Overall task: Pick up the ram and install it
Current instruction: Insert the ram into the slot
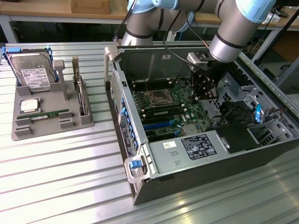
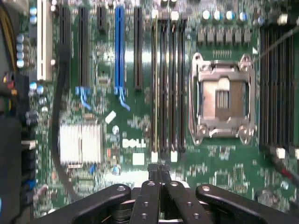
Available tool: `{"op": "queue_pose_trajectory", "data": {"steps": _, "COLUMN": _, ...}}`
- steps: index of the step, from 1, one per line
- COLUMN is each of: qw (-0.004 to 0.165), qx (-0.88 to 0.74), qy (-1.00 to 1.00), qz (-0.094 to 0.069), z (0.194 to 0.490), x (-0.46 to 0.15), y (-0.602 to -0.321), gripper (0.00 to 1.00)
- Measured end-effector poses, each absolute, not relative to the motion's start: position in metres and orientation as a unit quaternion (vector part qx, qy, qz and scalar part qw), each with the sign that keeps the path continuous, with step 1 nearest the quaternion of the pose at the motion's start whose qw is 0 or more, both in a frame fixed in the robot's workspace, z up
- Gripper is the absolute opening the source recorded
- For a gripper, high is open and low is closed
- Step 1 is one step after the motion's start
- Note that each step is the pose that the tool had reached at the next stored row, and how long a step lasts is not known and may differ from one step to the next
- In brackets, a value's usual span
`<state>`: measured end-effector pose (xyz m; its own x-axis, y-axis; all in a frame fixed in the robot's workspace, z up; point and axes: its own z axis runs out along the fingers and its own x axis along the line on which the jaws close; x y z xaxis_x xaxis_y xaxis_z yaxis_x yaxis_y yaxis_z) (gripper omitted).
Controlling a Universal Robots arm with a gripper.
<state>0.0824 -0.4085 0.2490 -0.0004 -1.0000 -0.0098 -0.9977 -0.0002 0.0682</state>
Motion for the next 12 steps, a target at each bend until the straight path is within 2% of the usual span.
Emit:
{"op": "queue_pose_trajectory", "data": {"steps": 6, "qw": 0.02, "qx": 0.707, "qy": -0.707, "qz": -0.028, "z": 0.267, "x": 0.086, "y": -0.409, "gripper": 0.1}}
{"op": "queue_pose_trajectory", "data": {"steps": 12, "qw": 0.02, "qx": 0.707, "qy": -0.707, "qz": -0.028, "z": 0.269, "x": 0.086, "y": -0.409, "gripper": 0.1}}
